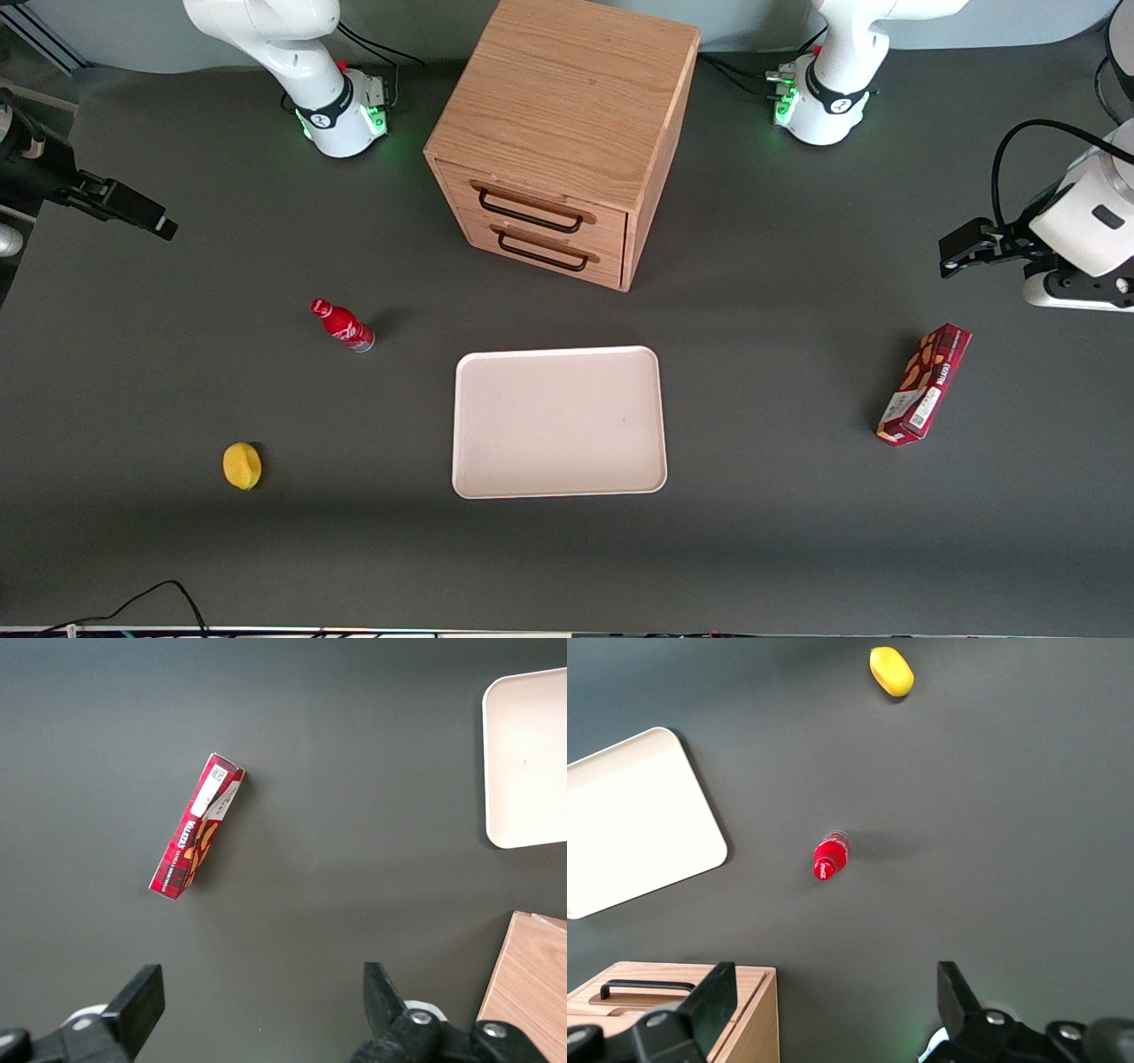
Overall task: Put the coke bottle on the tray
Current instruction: 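Move the right gripper down to the red Coca-Cola bottle and close on it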
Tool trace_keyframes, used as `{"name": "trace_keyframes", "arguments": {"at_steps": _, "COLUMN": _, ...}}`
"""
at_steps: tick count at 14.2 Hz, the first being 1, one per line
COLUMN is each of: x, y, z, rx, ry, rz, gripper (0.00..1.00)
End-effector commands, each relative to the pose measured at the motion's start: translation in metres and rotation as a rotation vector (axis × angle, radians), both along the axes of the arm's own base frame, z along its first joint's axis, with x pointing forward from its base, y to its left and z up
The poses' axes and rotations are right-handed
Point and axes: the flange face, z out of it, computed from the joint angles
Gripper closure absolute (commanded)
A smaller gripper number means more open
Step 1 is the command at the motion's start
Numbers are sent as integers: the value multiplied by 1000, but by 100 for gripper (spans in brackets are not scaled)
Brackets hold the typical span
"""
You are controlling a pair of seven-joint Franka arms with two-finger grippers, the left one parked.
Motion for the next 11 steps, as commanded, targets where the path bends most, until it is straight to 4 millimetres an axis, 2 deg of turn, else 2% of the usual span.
{"name": "trace_keyframes", "arguments": {"at_steps": 1, "x": 5, "y": -2, "z": -1, "rx": -1, "ry": 30, "rz": -15, "gripper": 0}}
{"name": "trace_keyframes", "arguments": {"at_steps": 3, "x": 4, "y": 0, "z": -6, "rx": -15, "ry": 67, "rz": -15, "gripper": 0}}
{"name": "trace_keyframes", "arguments": {"at_steps": 4, "x": 5, "y": 1, "z": -17, "rx": -7, "ry": 90, "rz": -12, "gripper": 0}}
{"name": "trace_keyframes", "arguments": {"at_steps": 5, "x": 4, "y": 10, "z": -38, "rx": -10, "ry": 127, "rz": 4, "gripper": 0}}
{"name": "trace_keyframes", "arguments": {"at_steps": 7, "x": 0, "y": 39, "z": -95, "rx": -19, "ry": 139, "rz": 50, "gripper": 0}}
{"name": "trace_keyframes", "arguments": {"at_steps": 8, "x": 0, "y": 42, "z": -128, "rx": -20, "ry": 126, "rz": 50, "gripper": 0}}
{"name": "trace_keyframes", "arguments": {"at_steps": 9, "x": -4, "y": 50, "z": -187, "rx": -22, "ry": 85, "rz": 51, "gripper": 0}}
{"name": "trace_keyframes", "arguments": {"at_steps": 11, "x": -13, "y": 51, "z": -251, "rx": -21, "ry": 16, "rz": 51, "gripper": 0}}
